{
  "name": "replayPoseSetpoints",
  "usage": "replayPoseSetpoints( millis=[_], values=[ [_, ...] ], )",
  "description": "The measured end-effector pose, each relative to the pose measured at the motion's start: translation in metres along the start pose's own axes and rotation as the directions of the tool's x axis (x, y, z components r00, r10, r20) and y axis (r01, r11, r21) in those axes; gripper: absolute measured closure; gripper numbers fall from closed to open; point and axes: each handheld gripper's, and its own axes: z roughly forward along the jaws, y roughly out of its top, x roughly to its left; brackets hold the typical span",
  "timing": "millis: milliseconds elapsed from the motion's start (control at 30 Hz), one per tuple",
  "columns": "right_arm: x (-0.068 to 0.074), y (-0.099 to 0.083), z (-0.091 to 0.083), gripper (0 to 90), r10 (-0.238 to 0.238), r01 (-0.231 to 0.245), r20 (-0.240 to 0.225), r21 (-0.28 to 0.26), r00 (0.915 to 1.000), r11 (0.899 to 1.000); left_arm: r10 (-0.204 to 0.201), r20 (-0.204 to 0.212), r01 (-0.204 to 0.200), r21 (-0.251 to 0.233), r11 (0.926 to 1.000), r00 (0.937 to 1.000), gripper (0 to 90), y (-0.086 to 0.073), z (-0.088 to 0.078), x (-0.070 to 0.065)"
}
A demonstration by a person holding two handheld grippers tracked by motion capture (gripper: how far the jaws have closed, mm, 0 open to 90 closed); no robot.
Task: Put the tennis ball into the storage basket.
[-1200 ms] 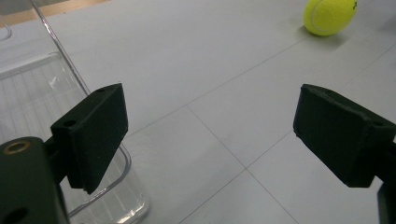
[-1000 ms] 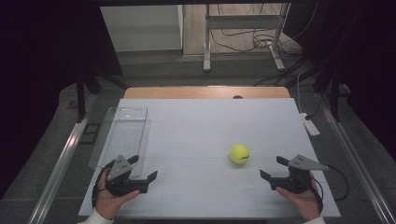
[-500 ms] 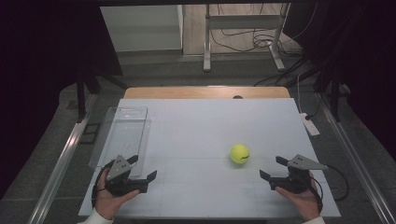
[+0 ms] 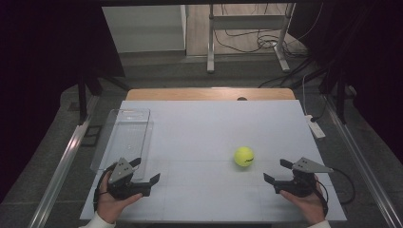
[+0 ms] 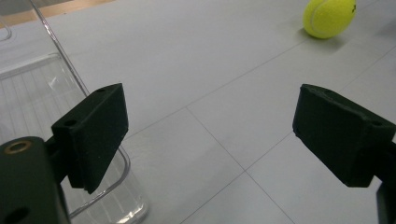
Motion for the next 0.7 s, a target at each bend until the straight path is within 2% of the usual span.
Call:
replayPoseSetpoints(
  millis=[400, 700],
  values=[
    [0.0, 0.0, 0.002, 11.4, 0.0, 0.0, -0.006, 0.005, 1.0, 1.0, 0.012, 0.008, -0.012, 0.0, 0.9999, 0.9999, 11.2, 0.007, 0.001, -0.003],
    [0.0, 0.0, 0.002, 11.5, -0.001, 0.001, -0.014, 0.002, 0.9999, 1.0, 0.034, 0.038, -0.035, 0.007, 0.9994, 0.9987, 11.2, 0.017, 0.007, -0.007]
  ],
)
